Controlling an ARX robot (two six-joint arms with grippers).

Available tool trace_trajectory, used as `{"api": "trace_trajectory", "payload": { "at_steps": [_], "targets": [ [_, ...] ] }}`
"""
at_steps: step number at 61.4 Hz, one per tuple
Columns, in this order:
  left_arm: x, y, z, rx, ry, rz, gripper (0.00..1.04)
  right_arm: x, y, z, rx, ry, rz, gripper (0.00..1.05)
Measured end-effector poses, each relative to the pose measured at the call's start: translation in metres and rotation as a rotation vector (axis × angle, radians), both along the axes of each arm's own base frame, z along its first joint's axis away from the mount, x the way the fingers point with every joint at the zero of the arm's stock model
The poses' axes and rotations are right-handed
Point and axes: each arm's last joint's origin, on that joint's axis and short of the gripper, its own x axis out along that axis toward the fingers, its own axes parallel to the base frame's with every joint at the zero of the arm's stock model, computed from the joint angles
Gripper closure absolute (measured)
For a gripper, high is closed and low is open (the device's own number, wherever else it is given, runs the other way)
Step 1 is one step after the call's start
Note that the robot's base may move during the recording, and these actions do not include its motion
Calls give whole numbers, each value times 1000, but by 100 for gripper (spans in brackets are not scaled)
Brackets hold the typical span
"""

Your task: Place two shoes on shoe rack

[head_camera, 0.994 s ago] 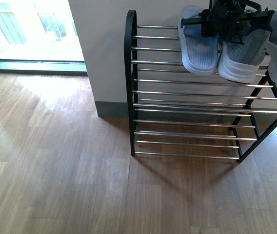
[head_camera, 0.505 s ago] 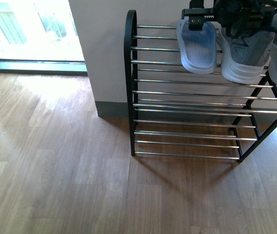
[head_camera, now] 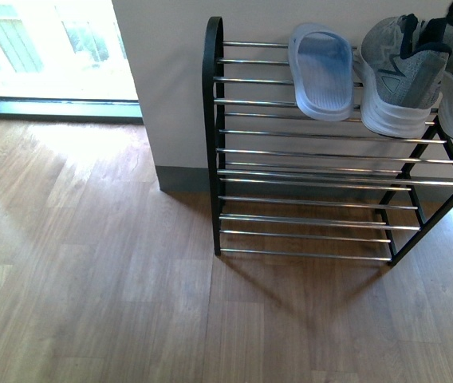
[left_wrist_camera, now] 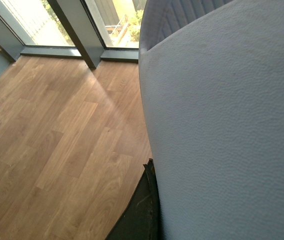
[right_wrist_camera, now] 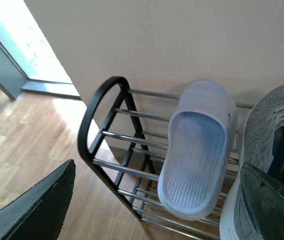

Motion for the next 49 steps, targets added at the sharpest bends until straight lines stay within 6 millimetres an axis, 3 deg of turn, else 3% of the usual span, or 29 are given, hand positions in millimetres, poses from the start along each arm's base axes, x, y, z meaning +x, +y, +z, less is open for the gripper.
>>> {"api": "trace_trajectory", "payload": {
  "at_steps": [13, 24, 37, 43, 49],
  "targets": [
    [0, 0, 0, 0, 0, 0, 103, -58, -38, -2, 41, -102, 10, 9],
    [0, 0, 0, 0, 0, 0, 103, -100, -72, -19, 105, -148, -8, 9],
    [0, 0, 0, 0, 0, -1, 103, -114, -85, -33, 113, -119, -58, 9],
    [0, 0, 0, 0, 0, 0, 103, -120, -86, -32, 11, -239, -233, 23],
    [0, 0, 0, 0, 0, 0, 103, -131, -94, -36, -51, -271, -303, 37]
  ]
}}
